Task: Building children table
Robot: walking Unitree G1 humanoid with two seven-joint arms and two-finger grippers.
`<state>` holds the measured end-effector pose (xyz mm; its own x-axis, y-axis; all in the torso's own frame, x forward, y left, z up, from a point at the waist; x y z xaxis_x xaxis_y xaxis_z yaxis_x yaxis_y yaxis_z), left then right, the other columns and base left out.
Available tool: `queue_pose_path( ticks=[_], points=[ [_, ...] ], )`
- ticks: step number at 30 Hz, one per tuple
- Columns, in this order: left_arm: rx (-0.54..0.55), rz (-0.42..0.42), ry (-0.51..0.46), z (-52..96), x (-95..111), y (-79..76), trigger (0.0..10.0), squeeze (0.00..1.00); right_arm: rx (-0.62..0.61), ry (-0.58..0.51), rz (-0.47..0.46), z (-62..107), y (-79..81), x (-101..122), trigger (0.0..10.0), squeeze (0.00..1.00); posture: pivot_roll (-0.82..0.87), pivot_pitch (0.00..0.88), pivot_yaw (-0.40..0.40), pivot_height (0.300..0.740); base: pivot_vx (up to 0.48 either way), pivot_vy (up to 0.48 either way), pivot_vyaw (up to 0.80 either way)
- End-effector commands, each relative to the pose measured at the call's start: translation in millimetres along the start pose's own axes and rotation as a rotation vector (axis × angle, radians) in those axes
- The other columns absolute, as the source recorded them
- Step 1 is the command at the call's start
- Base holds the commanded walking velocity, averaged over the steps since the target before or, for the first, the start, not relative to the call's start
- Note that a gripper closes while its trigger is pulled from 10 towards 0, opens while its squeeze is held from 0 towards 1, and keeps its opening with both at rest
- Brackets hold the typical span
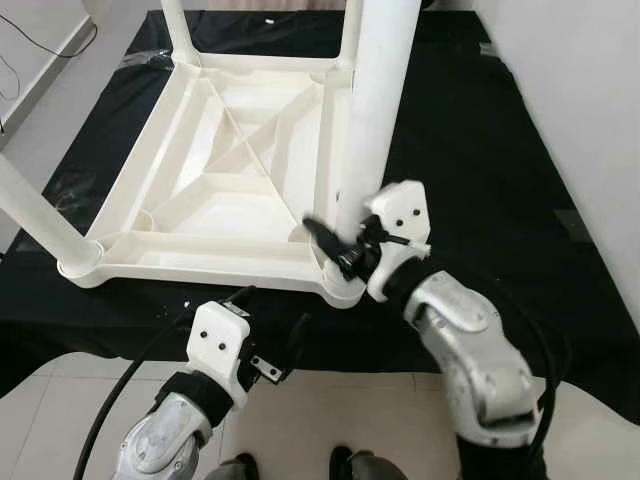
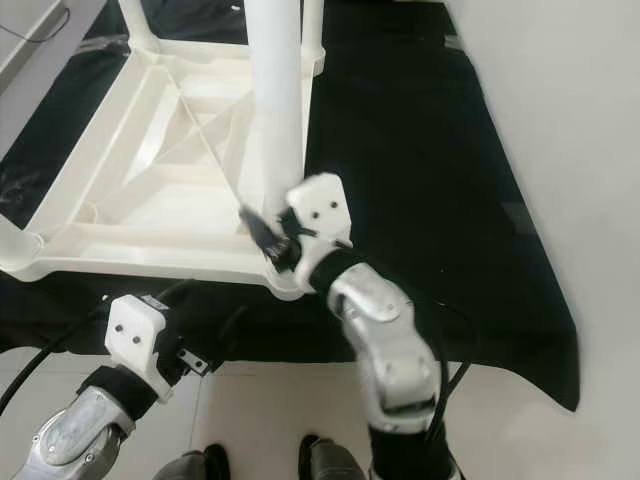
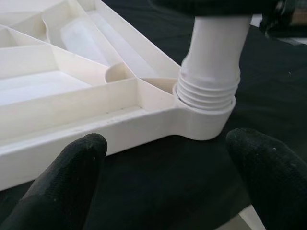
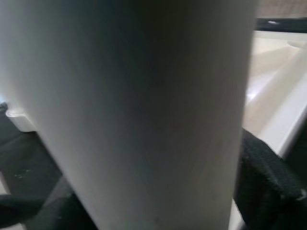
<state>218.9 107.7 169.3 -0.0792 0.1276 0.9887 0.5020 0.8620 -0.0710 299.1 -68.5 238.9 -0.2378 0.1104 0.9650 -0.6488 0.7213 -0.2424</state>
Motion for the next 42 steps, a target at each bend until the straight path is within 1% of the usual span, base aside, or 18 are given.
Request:
queue_pose_path(
  ticks=[1,5,6,8,10,15,19,20,22,23,30,33,35,38,39,40,41,42],
  points=[
    [0.005,0.005,0.01,2.9,-3,-1.9,10.0,0.0,0.099,-0.052,0.032,-1.5,0.4,9,10.0,1.0,0.02,0.271,-0.072,0.74,0.0,0.0,0.0],
    [0.005,0.007,0.005,4.8,-1,-4.5,10.0,0.0,0.259,-0.085,0.119,-2.8,-16.8,14,10.0,0.96,0.04,0.292,-0.074,0.74,0.0,0.0,0.0],
    [0.006,0.008,0.006,5.5,-1,-5.1,10.0,0.0,0.318,-0.077,0.161,-3.6,-21.7,12,10.0,0.0,0.04,0.292,-0.074,0.74,0.0,0.0,0.0],
    [0.011,0.011,0.013,10.3,-1,-7.3,10.0,0.0,0.436,-0.085,0.167,-8.5,-34.8,13,10.0,0.0,0.05,0.309,-0.071,0.74,0.0,0.0,0.0],
    [0.012,0.012,0.014,11.3,0,-7.6,10.0,0.0,0.447,-0.09,0.158,-9.5,-37.0,14,10.0,0.0,0.05,0.309,-0.071,0.74,0.0,0.0,0.0],
    [0.021,0.019,0.032,21.6,1,-10.4,10.0,0.0,0.617,-0.144,0.081,-20.4,-48.7,28,10.0,0.0,0.09,0.339,-0.067,0.74,0.0,0.0,0.0],
    [0.026,0.023,0.04,26.6,2,-11.9,10.0,0.0,0.702,-0.138,0.084,-23.7,-56.0,30,10.0,0.0,0.1,0.353,-0.065,0.74,0.0,0.0,0.0],
    [0.028,0.024,0.042,28.3,3,-12.5,10.0,0.0,0.721,-0.148,0.087,-25.3,-59.6,31,1.8,0.0,0.11,0.359,-0.064,0.74,0.0,0.0,0.0],
    [0.028,0.025,0.044,29.2,3,-12.8,10.0,0.0,0.731,-0.157,0.088,-26.3,-61.7,32,1.8,0.0,0.11,0.359,-0.064,0.74,0.0,0.0,0.0],
    [0.029,0.026,0.046,30.2,3,-13.1,10.0,0.0,0.739,-0.163,0.091,-26.5,-63.0,33,0.0,0.0,0.11,0.364,-0.062,0.74,0.0,0.0,0.0],
    [0.03,0.029,0.055,31.4,3,-13.2,10.0,0.0,0.73,-0.187,0.097,-23.8,-71.6,35,0.0,0.0,0.1,0.361,-0.057,0.74,0.0,0.0,0.0],
    [0.029,0.031,0.056,29.7,2,-12.8,10.0,0.0,0.623,-0.177,0.122,-19.2,-76.1,30,0.0,0.0,0.09,0.35,-0.066,0.74,0.0,0.0,0.0],
    [0.03,0.03,0.053,28.1,1,-12.0,10.0,0.0,0.471,-0.141,0.12,-13.7,-73.4,18,0.0,0.0,0.08,0.342,-0.071,0.74,0.0,0.0,0.0],
    [0.032,0.029,0.051,26.2,0,-10.3,10.0,0.0,0.331,-0.09,0.053,-11.5,-61.4,2,0.0,0.0,0.06,0.331,-0.073,0.74,0.0,0.0,0.0],
    [0.032,0.027,0.051,25.4,0,-9.2,10.0,0.0,0.158,-0.005,0.025,-13.5,-50.5,-14,0.0,0.0,0.06,0.328,-0.068,0.74,0.0,0.0,0.0],
    [0.032,0.027,0.051,25.4,0,-9.2,10.0,0.0,0.158,-0.005,0.025,-13.5,-50.5,-14,0.0,0.0,0.06,0.328,-0.068,0.74,0.0,0.0,0.0],
    [0.031,0.025,0.05,24.3,0,-7.4,10.0,0.0,-0.129,0.166,0.036,-3.4,-37.7,-40,0.0,0.0,0.05,0.325,-0.061,0.74,0.0,0.0,0.0],
    [0.031,0.025,0.05,24.3,0,-7.4,10.0,0.0,-0.129,0.166,0.036,-3.4,-37.7,-40,0.0,0.0,0.05,0.325,-0.061,0.74,0.0,0.0,0.0]
  ],
)
Point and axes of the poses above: a point about 5 cm out from each wrist's last joint towards the gripper, its own z axis pointing back from the gripper into the wrist, its own x axis along the axis of the wrist's last joint, y = z × x, the point moved 2 cm from there along -z, pointing out of the wrist towards the gripper, and after that the axes turned 9 degrees about z, right-handed, at the moved point
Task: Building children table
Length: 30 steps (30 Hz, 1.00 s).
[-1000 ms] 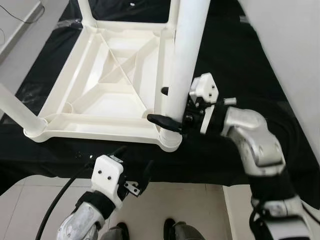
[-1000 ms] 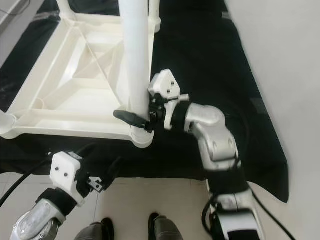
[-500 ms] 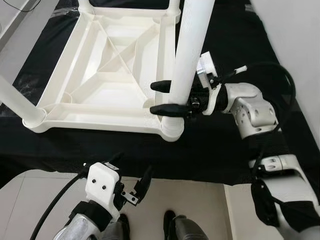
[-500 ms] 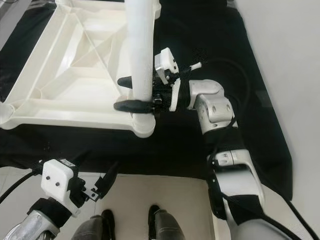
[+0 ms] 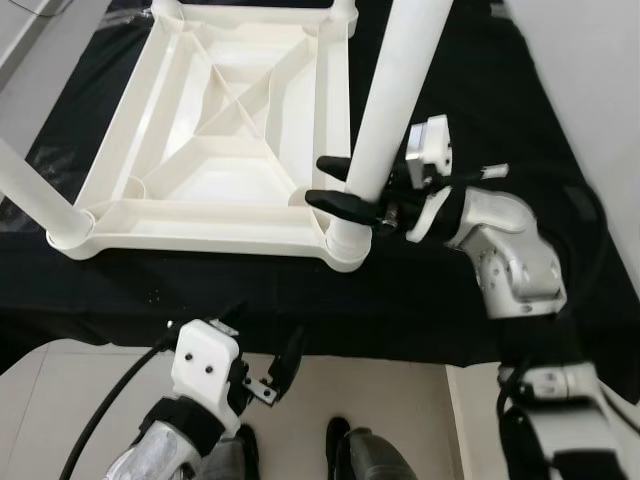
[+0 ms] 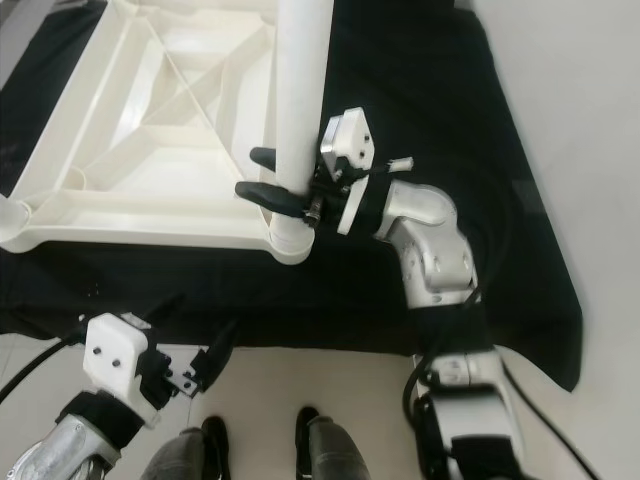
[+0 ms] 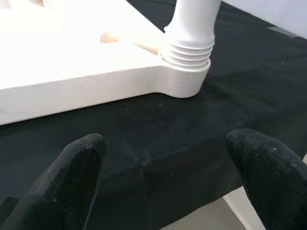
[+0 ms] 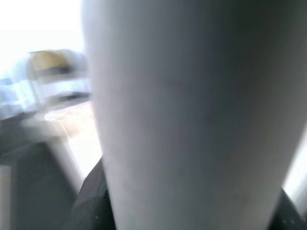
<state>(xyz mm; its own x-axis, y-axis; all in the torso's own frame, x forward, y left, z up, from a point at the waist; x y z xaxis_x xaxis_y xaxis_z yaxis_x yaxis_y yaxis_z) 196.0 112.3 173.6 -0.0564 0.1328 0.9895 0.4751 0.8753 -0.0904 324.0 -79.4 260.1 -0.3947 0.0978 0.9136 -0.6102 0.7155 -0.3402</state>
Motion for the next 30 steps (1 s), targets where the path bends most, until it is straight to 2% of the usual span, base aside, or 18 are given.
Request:
queue_pose_path(
  ticks=[1,2,3,4,5,7,9,10,12,13,16,17,20,21,22,24,25,30],
  points=[
    [0.0,0.009,0.033,2.8,-7,0.6,10.0,0.0,-0.111,0.3,-0.06,16.1,-3.1,-53,0.0,0.0,0.05,0.325,-0.061,0.74,0.0,0.0,0.0],
    [-0.003,0.007,0.031,1.4,-6,2.0,10.0,0.0,-0.252,0.387,-0.086,29.6,14.8,-62,0.0,0.0,0.05,0.322,-0.056,0.74,0.0,0.0,0.0],
    [-0.01,0.003,0.03,-1.0,-7,3.0,10.0,0.0,-0.327,0.427,-0.107,32.5,33.0,-64,0.0,0.0,0.03,0.31,-0.048,0.74,0.0,0.0,0.0],
    [-0.016,0.0,0.029,-3.8,-8,3.8,10.0,0.0,-0.334,0.407,-0.128,23.6,43.7,-61,0.0,0.0,0.03,0.298,-0.043,0.74,0.0,0.0,0.0],
    [-0.016,0.0,0.029,-3.8,-8,3.8,10.0,0.0,-0.334,0.407,-0.128,23.6,43.7,-61,0.0,0.0,0.03,0.298,-0.043,0.74,0.0,0.0,0.0],
    [-0.021,-0.004,0.026,-7.8,-9,5.1,10.0,0.0,-0.293,0.33,-0.167,-0.8,52.5,-50,0.0,0.0,0.03,0.286,-0.045,0.74,0.0,0.0,0.0],
    [-0.021,-0.005,0.026,-9.2,-10,6.1,10.0,0.0,-0.284,0.309,-0.178,-8.3,51.6,-46,0.0,0.0,0.03,0.276,-0.047,0.74,0.0,0.0,0.0],
    [-0.017,-0.008,0.024,-11.0,-10,7.7,10.0,0.0,-0.258,0.285,-0.192,-18.3,50.5,-38,10.0,0.0,0.04,0.268,-0.051,0.74,0.0,0.0,0.0],
    [-0.014,-0.01,0.022,-11.3,-10,8.5,10.0,0.0,-0.244,0.274,-0.203,-20.1,49.4,-35,10.0,0.0,0.04,0.268,-0.051,0.74,0.0,0.0,0.0],
    [-0.012,-0.011,0.02,-11.6,-10,9.2,10.0,0.0,-0.206,0.239,-0.227,-20.8,50.6,-29,10.0,0.41,0.04,0.269,-0.052,0.74,0.0,0.0,0.0],
    [-0.01,-0.012,0.019,-11.9,-10,9.5,10.0,0.0,-0.182,0.215,-0.242,-20.6,51.4,-25,10.0,0.41,0.04,0.269,-0.054,0.74,0.0,0.0,0.0],
    [-0.01,-0.013,0.018,-12.1,-10,9.5,10.0,0.0,-0.116,0.178,-0.251,-20.7,52.4,-20,10.0,1.0,0.04,0.271,-0.059,0.74,0.0,0.0,0.0],
    [-0.012,-0.014,0.013,-11.9,-9,8.0,10.0,0.0,0.134,-0.038,-0.216,-17.4,37.9,9,10.0,1.0,0.05,0.275,-0.065,0.74,0.0,0.0,0.0],
    [-0.012,-0.014,0.013,-11.9,-9,8.0,10.0,0.0,0.134,-0.038,-0.216,-17.4,37.9,9,10.0,1.0,0.05,0.275,-0.065,0.74,0.0,0.0,0.0],
    [-0.013,-0.014,0.011,-11.7,-9,7.1,10.0,0.0,0.257,-0.083,-0.127,-13.5,24.5,15,10.0,1.0,0.06,0.276,-0.068,0.74,0.0,0.0,0.0],
    [-0.013,-0.013,0.01,-10.9,-9,6.1,10.0,0.0,0.368,-0.073,-0.051,-9.5,13.3,13,10.0,1.0,0.06,0.278,-0.07,0.74,0.0,0.0,0.0],
    [-0.013,-0.013,0.01,-10.0,-9,5.4,10.0,0.0,0.426,-0.075,-0.029,-7.7,9.2,13,10.0,0.04,0.07,0.284,-0.072,0.74,0.0,0.0,0.0],
    [-0.011,-0.011,0.014,-5.7,-8,2.9,10.0,0.0,0.564,-0.098,-0.028,-8.3,-6.5,19,10.0,0.0,0.09,0.297,-0.072,0.74,0.0,0.0,0.0]
  ],
)
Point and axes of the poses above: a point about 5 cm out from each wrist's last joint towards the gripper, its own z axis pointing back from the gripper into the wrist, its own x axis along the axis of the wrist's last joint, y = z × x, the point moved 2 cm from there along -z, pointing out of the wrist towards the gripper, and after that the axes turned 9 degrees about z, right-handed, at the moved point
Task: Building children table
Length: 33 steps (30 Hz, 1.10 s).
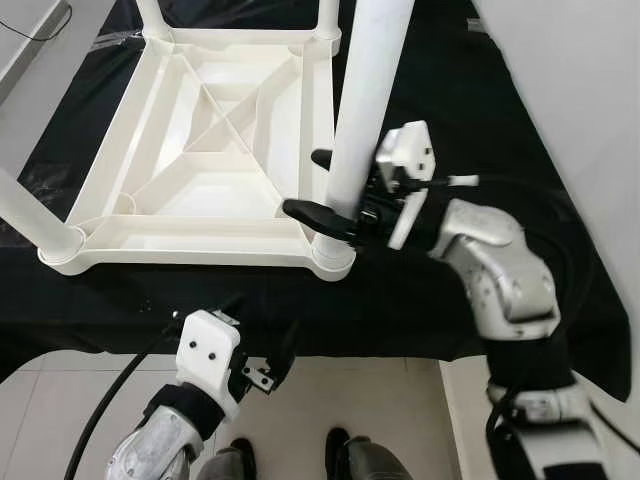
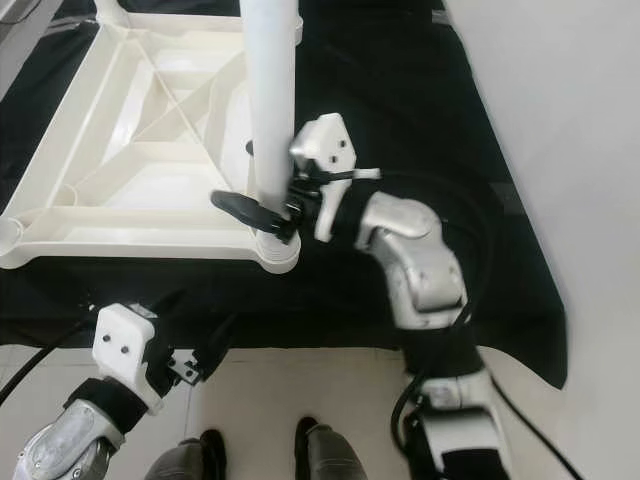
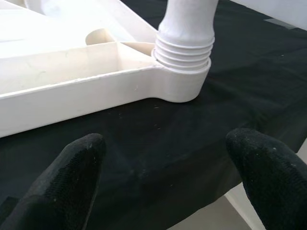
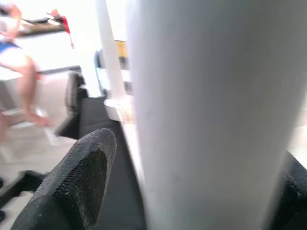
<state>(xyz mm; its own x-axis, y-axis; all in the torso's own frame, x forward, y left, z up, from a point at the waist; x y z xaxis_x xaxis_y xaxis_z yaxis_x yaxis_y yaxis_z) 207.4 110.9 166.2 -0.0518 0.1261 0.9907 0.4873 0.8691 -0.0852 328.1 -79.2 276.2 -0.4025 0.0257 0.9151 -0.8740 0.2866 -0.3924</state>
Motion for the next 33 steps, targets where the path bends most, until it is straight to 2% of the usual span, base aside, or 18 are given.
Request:
queue_pose_path(
  ticks=[1,7,8,9,12,18,20,23,24,25,28,29,30,31,32,33],
  points=[
    [0.005,-0.006,0.01,5.7,0,-2.6,10.0,0.0,0.08,-0.035,0.019,-3.8,-7.3,8,10.0,0.0,0.1,0.301,-0.069,0.74,0.0,0.0,0.0],
    [0.01,-0.003,0.02,11.4,0,-4.4,10.0,0.0,0.16,-0.078,0.015,-8.6,-23.2,19,10.0,0.0,0.12,0.311,-0.065,0.74,0.0,0.0,0.0],
    [0.011,-0.003,0.023,12.6,0,-4.8,10.0,0.0,0.189,-0.089,0.016,-9.2,-25.4,20,2.5,0.0,0.13,0.317,-0.063,0.74,0.0,0.0,0.0],
    [0.011,-0.002,0.025,13.8,1,-5.1,10.0,0.0,0.212,-0.096,0.013,-9.6,-26.5,21,0.0,0.0,0.13,0.323,-0.061,0.74,0.0,0.0,0.0],
    [0.013,-0.001,0.029,16.0,1,-5.6,10.0,0.0,0.286,-0.112,0.02,-6.7,-28.5,21,0.0,0.0,0.13,0.327,-0.058,0.74,0.0,0.0,0.0],
    [0.014,0.001,0.03,15.8,2,-5.5,10.0,0.0,0.298,-0.119,0.003,-0.3,-27.3,18,0.0,0.0,0.12,0.333,-0.054,0.74,0.0,0.0,0.0],
    [0.012,0.003,0.03,13.6,1,-5.0,10.0,0.0,0.267,-0.109,0.01,3.1,-26.4,12,0.0,0.0,0.1,0.33,-0.054,0.74,0.0,0.0,0.0],
    [0.009,0.006,0.022,8.8,0,-3.7,10.0,0.0,0.105,-0.074,0.047,10.4,-23.0,3,0.0,0.0,0.06,0.316,-0.061,0.74,0.0,0.0,0.0],
    [0.009,0.006,0.022,8.8,0,-3.7,10.0,0.0,0.105,-0.074,0.047,10.4,-23.0,3,0.0,0.0,0.06,0.316,-0.061,0.74,0.0,0.0,0.0],
    [0.008,0.005,0.015,5.8,0,-2.8,10.0,0.0,-0.043,-0.045,0.035,14.1,-15.4,-3,0.0,0.0,0.05,0.304,-0.064,0.74,0.0,0.0,0.0],
    [0.007,0.005,0.013,4.6,-1,-2.5,10.0,0.0,-0.106,-0.035,0.024,15.6,-11.6,-4,0.0,0.0,0.05,0.304,-0.064,0.74,0.0,0.0,0.0],
    [0.004,0.005,0.009,2.8,-1,-2.2,10.0,0.0,-0.219,-0.01,0.01,15.3,-4.9,-9,0.0,0.0,0.03,0.295,-0.067,0.74,0.0,0.0,0.0],
    [0.001,0.005,0.004,0.0,-1,-1.1,10.0,0.0,-0.389,0.069,0.024,14.5,1.1,-18,0.0,0.0,0.01,0.291,-0.064,0.74,0.0,0.0,0.0],
    [-0.002,0.004,-0.001,-2.6,-1,-0.1,10.0,0.0,-0.645,0.219,0.056,20.0,9.1,-32,0.0,0.0,-0.01,0.287,-0.062,0.74,0.0,0.0,0.0],
    [-0.004,0.003,-0.004,-4.3,-1,0.6,10.0,0.0,-0.835,0.321,0.088,29.6,14.8,-38,0.0,0.0,-0.01,0.287,-0.062,0.74,0.0,0.0,0.0],
    [-0.004,0.003,-0.004,-4.3,-1,0.6,10.0,0.0,-0.835,0.321,0.088,29.6,14.8,-38,0.0,0.0,-0.01,0.287,-0.062,0.74,0.0,0.0,0.0]
  ],
)
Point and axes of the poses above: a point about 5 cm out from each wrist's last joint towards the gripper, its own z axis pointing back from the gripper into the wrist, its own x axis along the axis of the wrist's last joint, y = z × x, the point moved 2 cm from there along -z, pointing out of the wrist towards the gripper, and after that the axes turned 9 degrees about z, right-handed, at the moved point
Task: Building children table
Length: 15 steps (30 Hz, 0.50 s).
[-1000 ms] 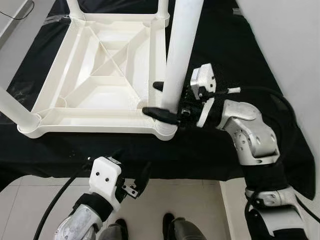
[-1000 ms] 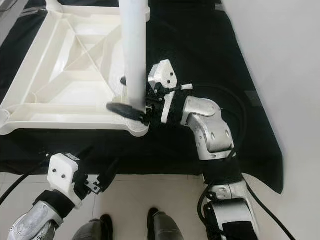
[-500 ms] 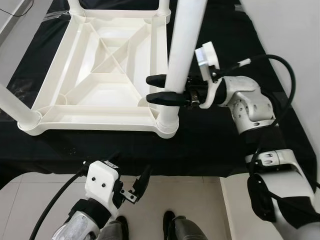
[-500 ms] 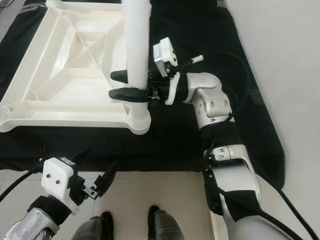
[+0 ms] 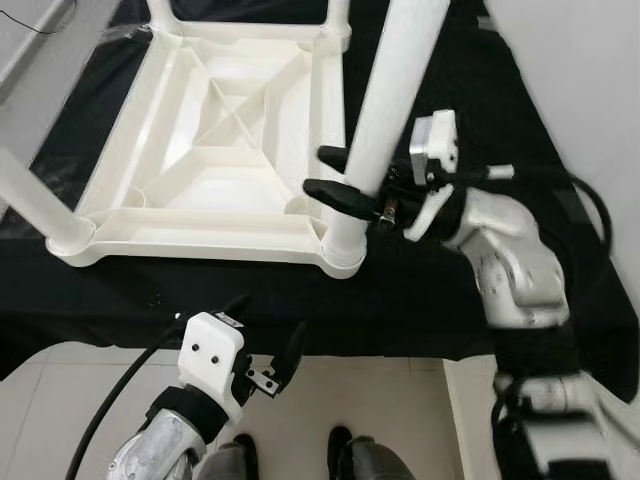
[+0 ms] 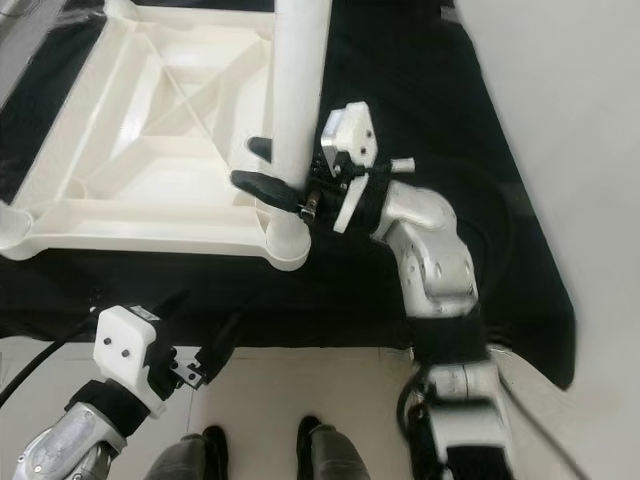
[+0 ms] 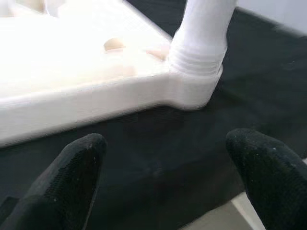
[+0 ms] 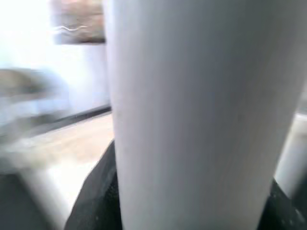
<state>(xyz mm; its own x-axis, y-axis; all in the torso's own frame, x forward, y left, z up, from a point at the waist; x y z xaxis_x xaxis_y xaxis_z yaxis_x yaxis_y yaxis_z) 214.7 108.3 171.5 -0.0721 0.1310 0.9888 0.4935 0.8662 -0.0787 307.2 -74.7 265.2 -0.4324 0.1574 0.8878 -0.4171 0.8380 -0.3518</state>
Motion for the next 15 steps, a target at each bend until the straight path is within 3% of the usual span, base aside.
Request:
queue_pose_path(
  ticks=[1,2,3,4,6,10,11,12,13,14,15],
  points=[
    [0.003,0.008,0.014,2.3,-5,0.5,10.0,0.0,-0.208,0.288,0.086,21.6,-19.2,-43,0.0,0.0,-0.02,0.283,-0.063,0.74,0.0,0.0,0.0],
    [0.003,0.008,0.014,2.3,-5,0.5,10.0,0.0,-0.208,0.288,0.086,21.6,-19.2,-43,0.0,0.0,-0.02,0.283,-0.063,0.74,0.0,0.0,0.0],
    [-0.001,0.008,0.009,-0.9,-5,0.7,10.0,0.0,-0.198,0.316,0.075,26.6,-0.9,-49,0.0,0.0,-0.02,0.272,-0.069,0.74,0.0,0.0,0.0],
    [-0.001,0.008,0.009,-0.9,-5,0.7,10.0,0.0,-0.198,0.316,0.075,26.6,-0.9,-49,0.0,0.0,-0.02,0.272,-0.069,0.74,0.0,0.0,0.0],
    [-0.006,0.006,0.001,-7.4,-6,1.2,10.0,0.0,-0.111,0.328,0.004,19.3,28.6,-57,0.0,0.0,-0.02,0.259,-0.07,0.74,0.0,0.0,0.0],
    [-0.005,0.004,-0.005,-9.4,-6,2.0,10.0,0.0,-0.087,0.325,-0.025,10.5,33.4,-57,0.0,0.0,-0.02,0.254,-0.074,0.74,0.0,0.0,0.0],
    [-0.002,0.003,-0.007,-9.3,-6,2.1,10.0,0.0,-0.074,0.301,-0.035,6.3,31.0,-53,4.5,0.0,-0.02,0.257,-0.075,0.74,0.0,0.0,0.0],
    [-0.002,0.003,-0.007,-9.3,-6,2.1,10.0,0.0,-0.074,0.301,-0.035,6.3,31.0,-53,4.5,0.0,-0.02,0.257,-0.075,0.74,0.0,0.0,0.0],
    [0.002,0.003,-0.01,-9.3,-5,2.6,10.0,0.0,-0.002,0.249,-0.101,0.0,31.5,-47,10.0,0.02,-0.01,0.259,-0.076,0.74,0.0,0.0,0.0],
    [0.002,0.003,-0.01,-9.3,-5,2.6,10.0,0.0,-0.002,0.249,-0.101,0.0,31.5,-47,10.0,0.02,-0.01,0.259,-0.076,0.74,0.0,0.0,0.0],
    [0.004,0.002,-0.012,-8.9,-5,3.1,10.0,0.0,0.071,0.167,-0.152,-5.7,30.3,-33,10.0,1.0,0.0,0.266,-0.073,0.74,0.0,0.0,0.0]
  ],
)
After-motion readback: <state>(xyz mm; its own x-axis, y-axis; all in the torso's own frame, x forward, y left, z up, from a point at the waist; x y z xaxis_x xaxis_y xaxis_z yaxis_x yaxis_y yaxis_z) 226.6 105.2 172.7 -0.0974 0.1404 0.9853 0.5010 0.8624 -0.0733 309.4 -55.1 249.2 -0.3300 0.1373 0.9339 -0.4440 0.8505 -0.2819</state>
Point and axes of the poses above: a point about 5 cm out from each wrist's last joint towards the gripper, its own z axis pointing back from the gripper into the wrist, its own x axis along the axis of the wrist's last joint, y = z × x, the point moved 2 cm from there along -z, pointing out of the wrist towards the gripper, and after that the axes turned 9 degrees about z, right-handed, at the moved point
